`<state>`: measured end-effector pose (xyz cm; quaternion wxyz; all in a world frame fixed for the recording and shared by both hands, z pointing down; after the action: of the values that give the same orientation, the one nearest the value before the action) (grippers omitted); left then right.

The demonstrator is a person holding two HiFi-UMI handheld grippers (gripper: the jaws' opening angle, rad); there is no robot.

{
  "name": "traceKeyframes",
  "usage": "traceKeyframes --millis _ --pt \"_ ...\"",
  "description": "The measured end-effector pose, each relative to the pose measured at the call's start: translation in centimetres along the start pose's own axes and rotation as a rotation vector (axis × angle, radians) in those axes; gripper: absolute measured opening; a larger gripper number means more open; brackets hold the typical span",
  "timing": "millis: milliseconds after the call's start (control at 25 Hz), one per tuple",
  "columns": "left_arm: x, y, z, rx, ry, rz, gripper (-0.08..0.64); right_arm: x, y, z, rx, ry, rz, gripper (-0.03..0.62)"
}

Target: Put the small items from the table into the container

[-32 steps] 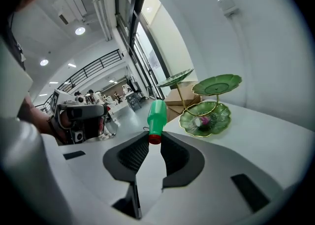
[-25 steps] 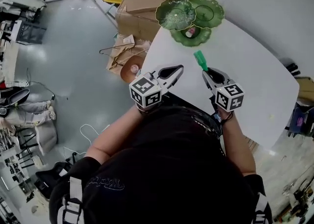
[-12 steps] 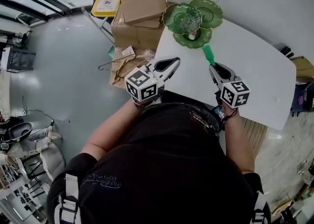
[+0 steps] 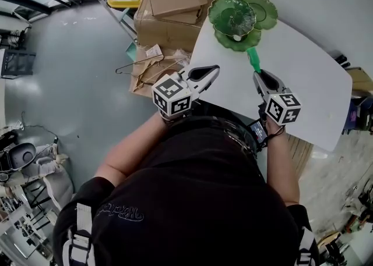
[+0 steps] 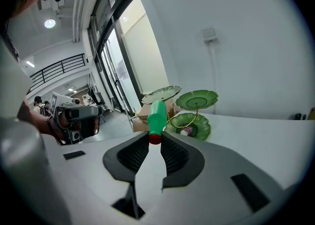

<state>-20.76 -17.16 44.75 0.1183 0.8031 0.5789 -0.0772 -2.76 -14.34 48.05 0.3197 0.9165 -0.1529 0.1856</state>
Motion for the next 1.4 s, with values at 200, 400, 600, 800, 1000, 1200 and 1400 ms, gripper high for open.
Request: traceKeyframes --millis 200,400,600,800,1000,1200,1400 --pt "-0.8 0.1 -0.1 -0.018 0.021 -0.021 0.003 0.4 0.8 -0.1 -0.016 0.012 -0.01 0.081" --pt "-1.9 1.5 -0.3 -0.03 0.0 -0.025 0.003 1.5 1.6 0.1 -0.042 0.018 -0.009 0.081" --pt "-2.6 3.3 -1.1 -0.057 -0.006 -0.035 0.003 3.4 2.8 0.3 -0.068 0.034 -0.007 0.081" --pt "-3.4 5.1 -2.1 -0.083 -0.03 -0.028 0.003 5.9 4.4 0.1 -0.11 0.065 -0.005 0.081" --pt "-4.6 7.2 -3.9 -0.126 -0.052 -0.023 0.003 7.8 6.2 0.7 -0.127 0.089 0.003 0.081" --pt "-5.7 9.0 -6.8 -0.182 -0.079 -0.01 0.005 9.7 8.2 0.8 -0.164 0.104 0.01 0.081" --pt "-5.6 10.4 -7.9 -0.213 -0.12 -0.002 0.003 11.6 9.5 0.7 -0.207 0.115 0.011 0.081"
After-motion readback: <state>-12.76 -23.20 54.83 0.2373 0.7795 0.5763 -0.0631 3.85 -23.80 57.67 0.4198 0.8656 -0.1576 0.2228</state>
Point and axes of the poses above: the fingertips, and each gripper's own axes: y forward along the fingers, x to its right, z out of its top, the point moved 3 cm from there along -y, backward along the fingers, and after that the axes turned 12 degrees about y, right-handed, at the moved point
